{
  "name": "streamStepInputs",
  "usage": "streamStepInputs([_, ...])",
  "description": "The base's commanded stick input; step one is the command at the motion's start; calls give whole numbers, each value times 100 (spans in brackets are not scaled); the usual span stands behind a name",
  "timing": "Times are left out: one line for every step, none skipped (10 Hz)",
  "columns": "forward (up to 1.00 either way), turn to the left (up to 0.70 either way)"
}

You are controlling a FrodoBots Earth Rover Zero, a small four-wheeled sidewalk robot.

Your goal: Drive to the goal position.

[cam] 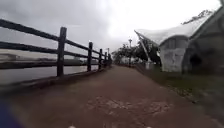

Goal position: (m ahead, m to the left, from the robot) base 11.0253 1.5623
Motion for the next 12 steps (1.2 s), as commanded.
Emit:
streamStepInputs([70,-35])
streamStepInputs([70,-33])
streamStepInputs([70,-32])
streamStepInputs([70,-26])
streamStepInputs([70,1])
streamStepInputs([70,6])
streamStepInputs([70,11])
streamStepInputs([70,4])
streamStepInputs([70,0])
streamStepInputs([70,0])
streamStepInputs([70,0])
streamStepInputs([70,0])
